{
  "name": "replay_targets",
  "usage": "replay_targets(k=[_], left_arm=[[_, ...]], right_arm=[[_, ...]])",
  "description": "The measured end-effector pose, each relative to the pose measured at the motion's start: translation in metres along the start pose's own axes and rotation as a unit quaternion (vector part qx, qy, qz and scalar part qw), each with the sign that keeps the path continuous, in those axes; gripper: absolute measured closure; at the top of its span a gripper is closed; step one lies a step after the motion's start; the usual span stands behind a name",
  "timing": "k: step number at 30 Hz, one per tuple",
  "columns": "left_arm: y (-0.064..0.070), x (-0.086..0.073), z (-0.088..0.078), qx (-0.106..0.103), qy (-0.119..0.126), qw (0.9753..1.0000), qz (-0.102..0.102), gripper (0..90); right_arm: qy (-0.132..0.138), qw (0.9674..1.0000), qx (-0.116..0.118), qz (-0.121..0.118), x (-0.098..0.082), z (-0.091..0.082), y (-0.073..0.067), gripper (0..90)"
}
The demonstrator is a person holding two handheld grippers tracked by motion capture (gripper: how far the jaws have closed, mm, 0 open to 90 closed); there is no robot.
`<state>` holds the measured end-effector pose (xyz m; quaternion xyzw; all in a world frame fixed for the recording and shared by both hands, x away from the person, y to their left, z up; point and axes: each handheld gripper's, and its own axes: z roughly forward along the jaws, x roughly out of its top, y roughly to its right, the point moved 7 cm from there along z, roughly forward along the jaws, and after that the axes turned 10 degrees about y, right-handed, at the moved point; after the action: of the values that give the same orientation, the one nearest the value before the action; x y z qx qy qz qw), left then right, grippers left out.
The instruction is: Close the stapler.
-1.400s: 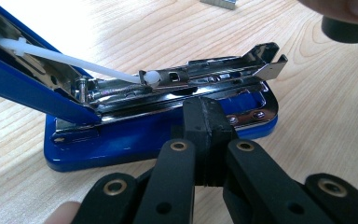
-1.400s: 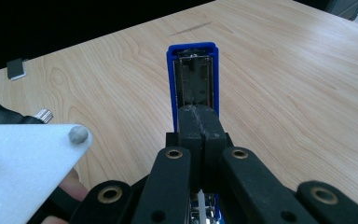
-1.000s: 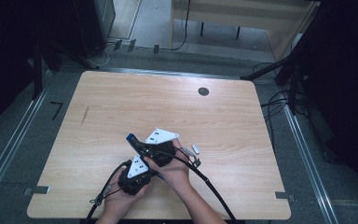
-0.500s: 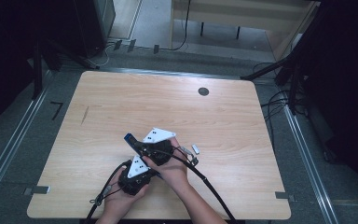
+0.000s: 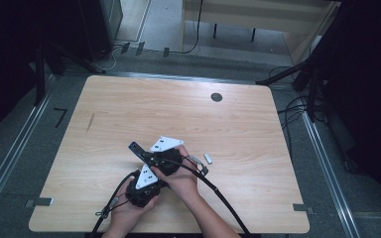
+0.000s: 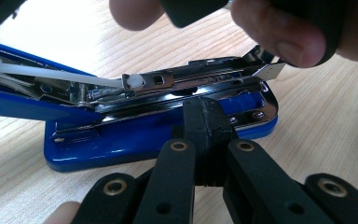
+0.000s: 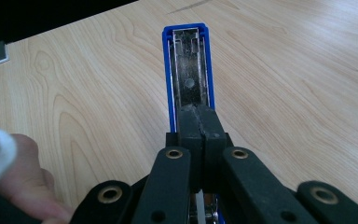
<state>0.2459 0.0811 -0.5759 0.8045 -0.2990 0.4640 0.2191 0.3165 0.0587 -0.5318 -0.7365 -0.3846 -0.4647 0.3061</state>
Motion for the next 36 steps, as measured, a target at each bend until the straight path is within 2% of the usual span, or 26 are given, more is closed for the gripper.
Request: replay_targets(k=[6,13,22,24,30,36], left_arm=[[0.000,0.000,0.000,-0.001,0.000,1.0000,0.000,90.0],[0.000,0.000,0.000,-0.001,-0.001,1.0000,0.000,90.0],[0.000,0.000,0.000,-0.001,0.000,1.0000,-0.001,90.0],[0.000,0.000,0.000,-0.001,0.000,1.0000,-0.001,90.0],[0.000,0.000,0.000,-0.001,-0.001,1.0000,0.000,90.0],[0.000,0.000,0.000,-0.001,0.000,1.0000,-0.001,90.0]], right_arm=[[-0.010,0.9999,-0.004,-0.006,-0.002,0.005,0.000,90.0],[-0.023,0.9997,-0.004,-0.003,-0.003,0.008,0.000,90.0],[-0.070,0.9975,-0.010,-0.011,-0.010,0.015,0.000,90.0],[-0.073,0.9972,-0.012,-0.014,-0.010,0.016,-0.001,90.0],[-0.073,0.9973,-0.009,0.000,-0.009,0.016,0.000,90.0],[-0.047,0.9989,-0.004,0.001,-0.004,0.011,-0.002,90.0]])
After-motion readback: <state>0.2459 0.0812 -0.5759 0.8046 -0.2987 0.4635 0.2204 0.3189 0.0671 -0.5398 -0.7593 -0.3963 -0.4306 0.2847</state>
